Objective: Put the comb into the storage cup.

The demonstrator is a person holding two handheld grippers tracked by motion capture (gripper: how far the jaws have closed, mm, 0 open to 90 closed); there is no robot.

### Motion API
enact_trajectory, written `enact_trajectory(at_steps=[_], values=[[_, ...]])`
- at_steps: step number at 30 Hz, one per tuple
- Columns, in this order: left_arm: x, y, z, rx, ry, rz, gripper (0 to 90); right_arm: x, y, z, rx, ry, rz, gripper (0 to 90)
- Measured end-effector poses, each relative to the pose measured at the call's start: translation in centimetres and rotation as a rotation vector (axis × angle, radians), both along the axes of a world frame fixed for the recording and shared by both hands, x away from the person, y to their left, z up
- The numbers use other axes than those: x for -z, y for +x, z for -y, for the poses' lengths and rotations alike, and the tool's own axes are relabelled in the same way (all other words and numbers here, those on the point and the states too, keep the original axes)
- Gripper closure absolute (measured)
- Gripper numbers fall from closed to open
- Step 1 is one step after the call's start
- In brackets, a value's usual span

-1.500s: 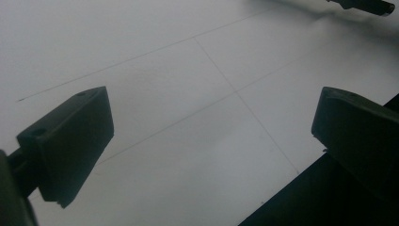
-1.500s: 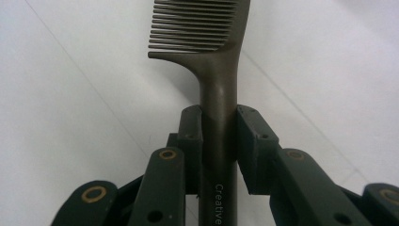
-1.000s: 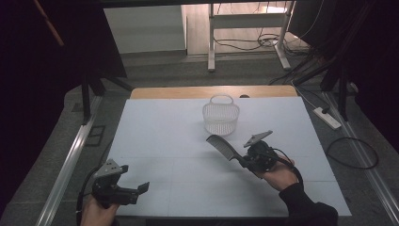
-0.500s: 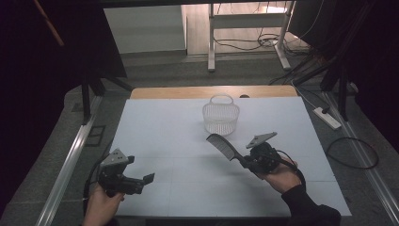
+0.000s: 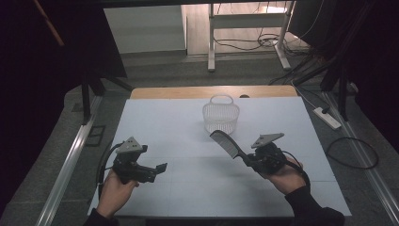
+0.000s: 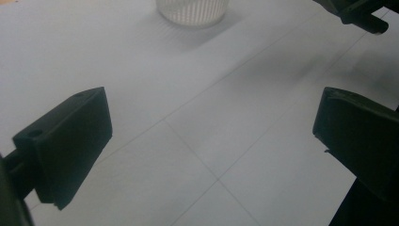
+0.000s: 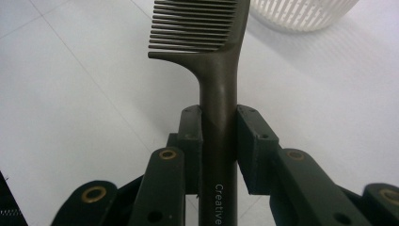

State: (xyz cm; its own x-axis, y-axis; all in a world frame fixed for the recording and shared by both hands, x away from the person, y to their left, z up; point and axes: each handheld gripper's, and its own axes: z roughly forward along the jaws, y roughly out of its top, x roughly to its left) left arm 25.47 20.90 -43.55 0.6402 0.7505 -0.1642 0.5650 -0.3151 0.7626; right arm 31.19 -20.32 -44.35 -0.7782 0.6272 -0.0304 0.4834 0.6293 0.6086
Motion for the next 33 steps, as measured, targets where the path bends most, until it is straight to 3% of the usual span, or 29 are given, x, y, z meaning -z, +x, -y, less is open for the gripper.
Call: enact_trajectory(at_steps=[20, 28, 33], values=[[-1.5, 3.7, 2.7, 0.043, -0.079, -0.012, 0.0, -0.7, -0.6, 0.3, 0.010, 0.028, 0.058, 72.6], [-2.2, 4.9, 4.0, 0.085, -0.069, 0.005, 0.0, -0.8, -0.7, 0.3, 0.007, 0.037, 0.094, 72.5], [-2.4, 5.3, 4.7, 0.097, -0.113, 0.009, 0.0, -0.9, -0.7, 0.3, 0.008, 0.042, 0.107, 72.5]])
